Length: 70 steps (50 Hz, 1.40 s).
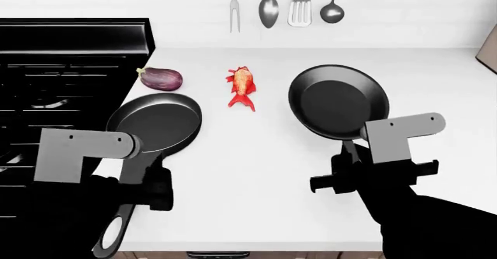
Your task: Place both pans onto different burners. Then place the eggplant and the fish on different pans.
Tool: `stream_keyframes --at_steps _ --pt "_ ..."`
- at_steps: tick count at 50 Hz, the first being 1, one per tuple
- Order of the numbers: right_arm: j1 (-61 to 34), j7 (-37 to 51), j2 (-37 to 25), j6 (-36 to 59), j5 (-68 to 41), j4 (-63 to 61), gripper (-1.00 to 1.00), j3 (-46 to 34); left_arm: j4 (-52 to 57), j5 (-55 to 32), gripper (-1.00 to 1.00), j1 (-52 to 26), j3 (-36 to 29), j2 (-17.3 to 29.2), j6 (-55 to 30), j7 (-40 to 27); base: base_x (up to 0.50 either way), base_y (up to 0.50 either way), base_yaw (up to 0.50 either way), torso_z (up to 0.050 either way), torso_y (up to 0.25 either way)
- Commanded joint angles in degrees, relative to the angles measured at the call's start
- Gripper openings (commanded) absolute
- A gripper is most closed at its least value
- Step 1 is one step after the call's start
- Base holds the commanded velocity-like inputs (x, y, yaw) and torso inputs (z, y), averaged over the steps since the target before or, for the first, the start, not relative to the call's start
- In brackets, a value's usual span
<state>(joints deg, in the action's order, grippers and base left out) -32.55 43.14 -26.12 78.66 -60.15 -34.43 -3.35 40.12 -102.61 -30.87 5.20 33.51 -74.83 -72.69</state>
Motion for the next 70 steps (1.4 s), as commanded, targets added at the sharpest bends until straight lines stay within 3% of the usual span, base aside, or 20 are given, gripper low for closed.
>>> stream_keyframes --at_steps 1,31,40,61,62,70 --pt "-0.6 0.5 -0.7 -0.7 1.8 -1.3 -1.00 0.8 -2.0 1.0 1.00 0.5 -2.2 -0.9 -0.1 -3.0 0.00 0.00 0.00 0.000 0.000" --pt "0.2 -0.4 -1.6 -3.5 2.6 0.2 -1.00 -1.2 -8.4 14.3 1.00 -1.5 -5.9 -0.5 -1.5 9.0 0.00 0.00 0.00 0.000 0.002" --pt "0.6 -0.5 -1.8 -4.2 2.6 0.5 -1.00 -1.4 -8.7 21.6 1.00 1.6 -7.9 -0.8 0.9 16.0 0.00 0.00 0.00 0.000 0.001" --pt "0.5 -0.3 -2.1 -4.8 2.3 1.0 -1.00 -2.1 -11.6 27.8 1.00 4.6 -10.3 -1.0 4.8 21.5 0.00 0.00 0.00 0.001 0.002" --pt "0.5 -0.2 -2.1 -4.8 2.3 1.0 -1.00 -2.2 -11.7 27.9 -1.00 4.7 -10.3 -1.0 4.9 21.6 0.00 0.00 0.00 0.000 0.000" --pt "0.6 -0.2 -2.2 -5.1 2.1 1.1 -1.00 -2.4 -10.6 29.3 -1.00 5.2 -10.6 -0.5 6.3 22.7 0.00 0.00 0.00 0.000 0.001"
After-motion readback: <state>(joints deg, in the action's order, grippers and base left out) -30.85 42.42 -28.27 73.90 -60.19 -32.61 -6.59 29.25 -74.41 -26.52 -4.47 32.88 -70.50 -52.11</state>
